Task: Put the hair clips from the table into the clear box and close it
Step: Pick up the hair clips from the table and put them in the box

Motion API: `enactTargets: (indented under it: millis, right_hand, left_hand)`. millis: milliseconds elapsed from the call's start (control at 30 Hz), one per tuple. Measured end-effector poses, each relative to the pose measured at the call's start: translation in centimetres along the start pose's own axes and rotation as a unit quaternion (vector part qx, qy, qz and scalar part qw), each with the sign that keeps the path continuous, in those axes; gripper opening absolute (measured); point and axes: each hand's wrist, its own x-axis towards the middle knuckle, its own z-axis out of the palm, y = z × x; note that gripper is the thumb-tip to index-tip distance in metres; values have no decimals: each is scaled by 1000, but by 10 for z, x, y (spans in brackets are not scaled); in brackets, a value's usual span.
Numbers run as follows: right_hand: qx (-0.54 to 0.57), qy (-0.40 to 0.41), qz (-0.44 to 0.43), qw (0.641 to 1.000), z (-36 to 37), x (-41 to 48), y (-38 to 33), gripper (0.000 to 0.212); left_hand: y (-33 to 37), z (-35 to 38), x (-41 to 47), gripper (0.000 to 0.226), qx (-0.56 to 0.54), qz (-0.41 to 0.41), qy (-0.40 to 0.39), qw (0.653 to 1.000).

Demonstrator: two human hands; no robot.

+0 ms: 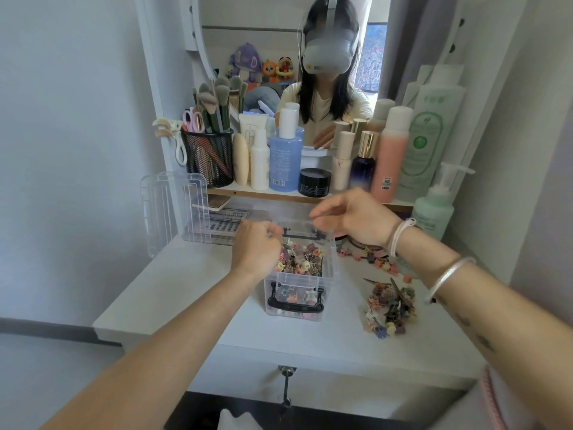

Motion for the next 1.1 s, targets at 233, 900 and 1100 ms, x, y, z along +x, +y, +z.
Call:
enactTargets:
  millis: [233,900,1100]
  right_hand:
    - [-334,-169,188,908,-13,-19,67,38]
    - [-18,75,85,993,-25,-8,29,8]
    - [69,11,50,996,14,5,-12,16]
  left_hand:
    - [-2,3,4,27,3,8,-5,1000]
    - [-1,5,6,27,14,9,-7,1000]
    - [0,4,4,27,27,11,-6,1000]
